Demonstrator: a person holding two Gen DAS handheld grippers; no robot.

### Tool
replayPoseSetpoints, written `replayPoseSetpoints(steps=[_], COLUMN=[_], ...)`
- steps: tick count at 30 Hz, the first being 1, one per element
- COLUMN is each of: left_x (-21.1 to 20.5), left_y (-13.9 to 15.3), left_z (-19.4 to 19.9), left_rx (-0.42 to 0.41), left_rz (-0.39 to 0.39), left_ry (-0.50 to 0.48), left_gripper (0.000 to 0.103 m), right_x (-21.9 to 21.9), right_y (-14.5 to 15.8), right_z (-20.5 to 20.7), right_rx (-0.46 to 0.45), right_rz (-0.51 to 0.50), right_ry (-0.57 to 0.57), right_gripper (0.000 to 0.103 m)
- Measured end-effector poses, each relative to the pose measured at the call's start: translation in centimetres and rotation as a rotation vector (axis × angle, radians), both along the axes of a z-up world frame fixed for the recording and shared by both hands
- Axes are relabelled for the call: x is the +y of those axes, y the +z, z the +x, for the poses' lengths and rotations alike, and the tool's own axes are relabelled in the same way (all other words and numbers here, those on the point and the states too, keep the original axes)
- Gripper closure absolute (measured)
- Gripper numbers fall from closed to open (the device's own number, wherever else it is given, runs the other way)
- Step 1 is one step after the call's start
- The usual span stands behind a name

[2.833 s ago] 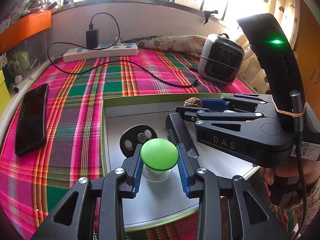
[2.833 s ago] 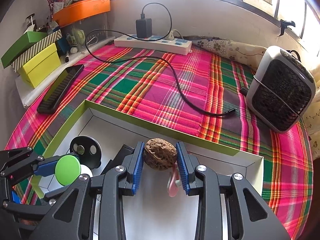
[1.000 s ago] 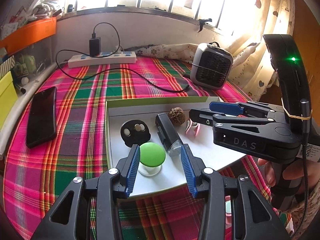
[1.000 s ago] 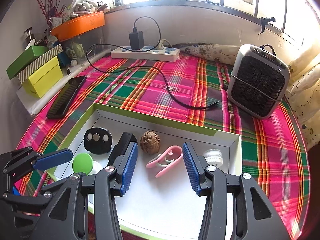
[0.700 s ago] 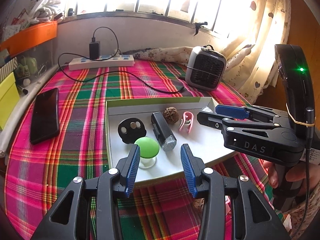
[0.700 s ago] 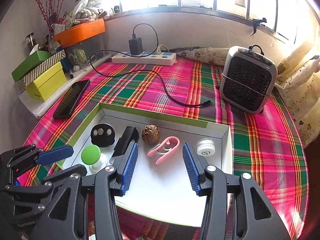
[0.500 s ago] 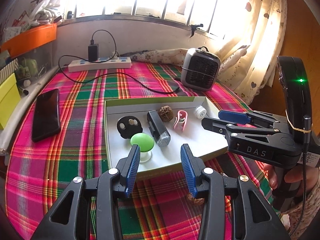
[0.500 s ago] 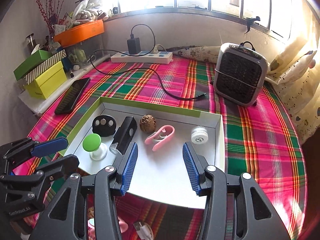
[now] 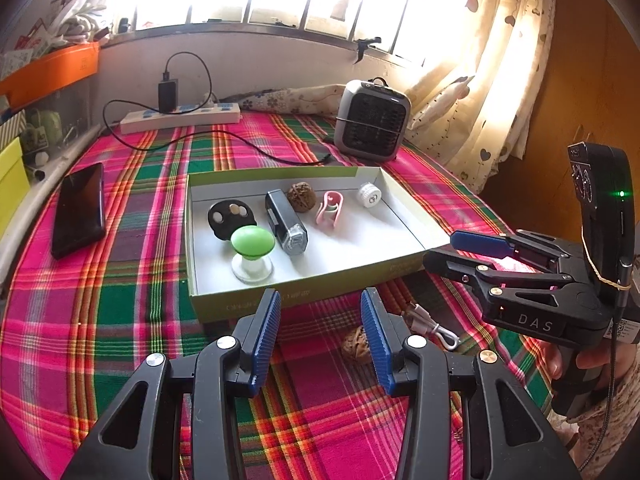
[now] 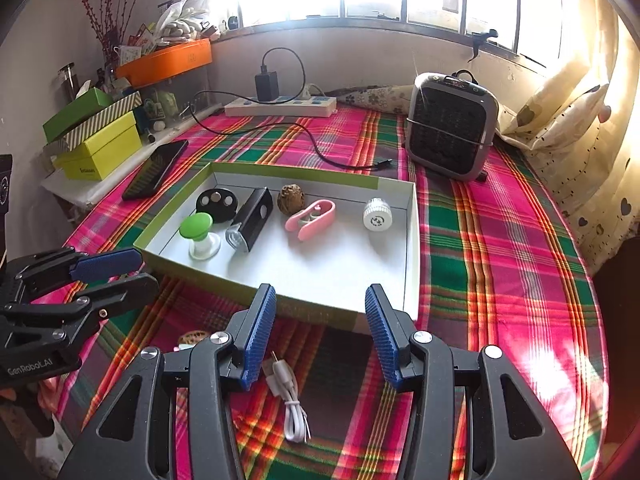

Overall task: Organize objects
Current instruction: 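Withdraw both tools from the box toward the remaining objects, then close left tool on second walnut while right tool closes on white USB cable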

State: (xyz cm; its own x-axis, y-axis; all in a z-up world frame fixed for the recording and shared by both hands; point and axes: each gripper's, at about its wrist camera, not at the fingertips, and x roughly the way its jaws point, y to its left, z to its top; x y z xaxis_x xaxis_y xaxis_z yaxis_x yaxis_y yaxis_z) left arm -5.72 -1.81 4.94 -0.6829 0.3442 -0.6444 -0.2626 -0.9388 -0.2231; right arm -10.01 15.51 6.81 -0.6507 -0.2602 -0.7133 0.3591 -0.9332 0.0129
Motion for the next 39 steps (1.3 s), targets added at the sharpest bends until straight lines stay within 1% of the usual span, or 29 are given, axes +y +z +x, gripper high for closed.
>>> replayPoseSetpoints(steps=[4, 10, 16, 20, 26, 29, 32, 39], left_x=[-0.1, 0.1, 0.5, 0.5, 0.9, 1.2, 1.6, 2.1], left_y=[-0.3, -1.4, -2.3, -2.5, -2.7, -2.8, -2.9, -3.0], left_z=[0.5, 0.8, 0.7, 0.5, 0.2, 0.2, 0.0, -0.4], left_rx=[-0.003, -0.043, -0.071, -0.079, -0.085, -0.089, -0.092, -0.095], left_rz=[0.01, 0.013, 0.01, 0.021, 0.017, 0.014, 0.008, -0.01], left_ry=[-0.006, -0.026, -0.051, -0.06, -0.08, -0.095, -0.109, -0.127], left_gripper=[0.063, 0.063, 0.063, 0.063, 0.063, 0.063, 0.063, 0.063], right_x=[0.7, 1.0, 0.9, 0.6, 0.0, -0.3, -0.7, -0.3], right_y=[-0.7, -1.8, -3.1, -3.7, -4.3, -4.3, -4.4, -4.3], right_z=[0.9, 2.1, 2.5, 2.6, 2.6, 2.7, 2.6, 2.4], right_rx=[-0.012, -0.036, -0.07, -0.089, -0.101, -0.086, -0.076, -0.079], right_rz=[-0.008, -0.012, -0.012, -0.011, -0.007, 0.019, 0.053, 0.056], right_ry=[-0.011, -0.005, 0.003, 0.02, 0.04, 0.044, 0.039, 0.015], right_gripper=[0.055, 0.055, 0.055, 0.055, 0.055, 0.055, 0.055, 0.055])
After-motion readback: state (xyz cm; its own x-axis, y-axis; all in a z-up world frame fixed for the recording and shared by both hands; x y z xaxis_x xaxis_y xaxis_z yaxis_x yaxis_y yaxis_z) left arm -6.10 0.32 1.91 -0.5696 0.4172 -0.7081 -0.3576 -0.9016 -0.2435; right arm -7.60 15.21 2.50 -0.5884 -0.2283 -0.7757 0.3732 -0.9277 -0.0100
